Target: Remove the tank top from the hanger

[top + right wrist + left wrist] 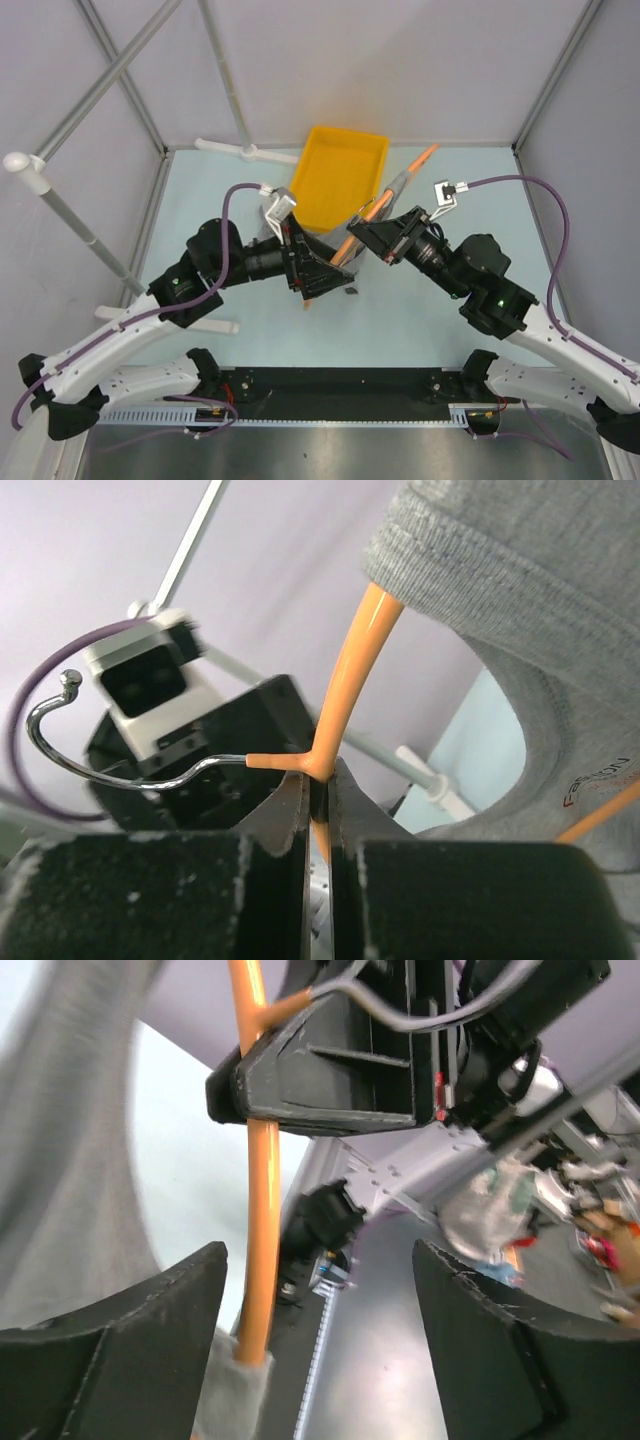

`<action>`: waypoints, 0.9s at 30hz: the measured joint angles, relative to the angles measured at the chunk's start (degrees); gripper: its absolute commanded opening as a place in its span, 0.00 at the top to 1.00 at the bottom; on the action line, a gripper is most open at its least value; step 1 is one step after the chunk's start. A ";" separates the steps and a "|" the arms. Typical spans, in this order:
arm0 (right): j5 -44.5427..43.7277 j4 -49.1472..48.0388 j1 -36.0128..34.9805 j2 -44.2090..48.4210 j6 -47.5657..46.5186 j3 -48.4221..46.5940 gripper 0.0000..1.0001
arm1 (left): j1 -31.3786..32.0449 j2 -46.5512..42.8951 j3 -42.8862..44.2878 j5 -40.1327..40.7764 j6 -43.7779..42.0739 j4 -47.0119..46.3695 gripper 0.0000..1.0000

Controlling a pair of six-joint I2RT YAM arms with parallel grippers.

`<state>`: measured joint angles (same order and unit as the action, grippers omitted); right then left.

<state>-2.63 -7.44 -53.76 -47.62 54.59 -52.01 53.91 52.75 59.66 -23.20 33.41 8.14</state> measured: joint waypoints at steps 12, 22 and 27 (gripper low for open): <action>-15.93 11.89 6.25 1.42 7.08 -0.11 1.00 | 1.16 -7.23 0.98 19.98 -5.22 9.49 0.37; -16.79 16.90 11.43 1.79 11.45 -0.17 1.00 | 7.82 5.07 5.66 29.00 -9.46 16.00 0.64; -16.02 17.03 11.67 2.16 11.52 -0.17 1.00 | 7.85 9.90 8.59 29.03 -10.19 17.68 0.69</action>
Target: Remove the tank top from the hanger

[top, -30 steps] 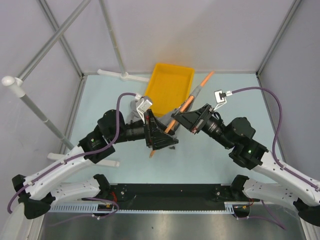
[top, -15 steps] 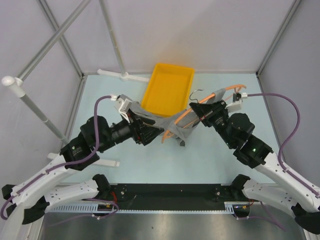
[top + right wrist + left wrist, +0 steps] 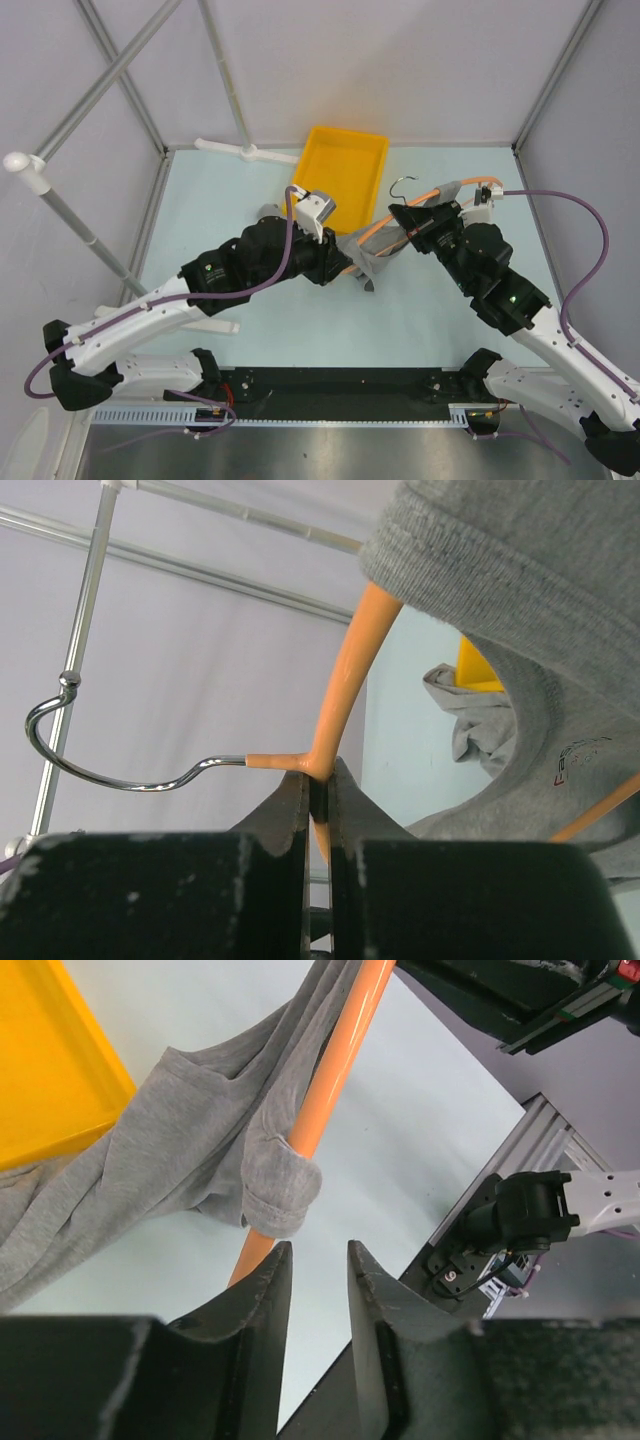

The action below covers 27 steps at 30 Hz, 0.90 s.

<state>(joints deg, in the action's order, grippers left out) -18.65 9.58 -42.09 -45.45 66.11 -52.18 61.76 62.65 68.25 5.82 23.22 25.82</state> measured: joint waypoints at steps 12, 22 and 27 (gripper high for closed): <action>2.08 -0.02 0.09 0.04 0.15 0.00 1.00 | 0.00 4.63 6.69 1.75 0.07 2.71 0.65; 2.99 0.07 0.13 0.15 0.07 0.00 1.00 | 0.00 7.34 7.76 3.93 0.09 5.05 0.73; 3.10 0.09 0.13 0.42 0.07 0.00 1.00 | 0.02 7.67 8.15 4.37 0.15 5.22 0.78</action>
<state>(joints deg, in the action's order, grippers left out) -15.55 9.67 -41.95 -45.04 66.17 -52.18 61.78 70.32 76.40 10.20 23.38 31.05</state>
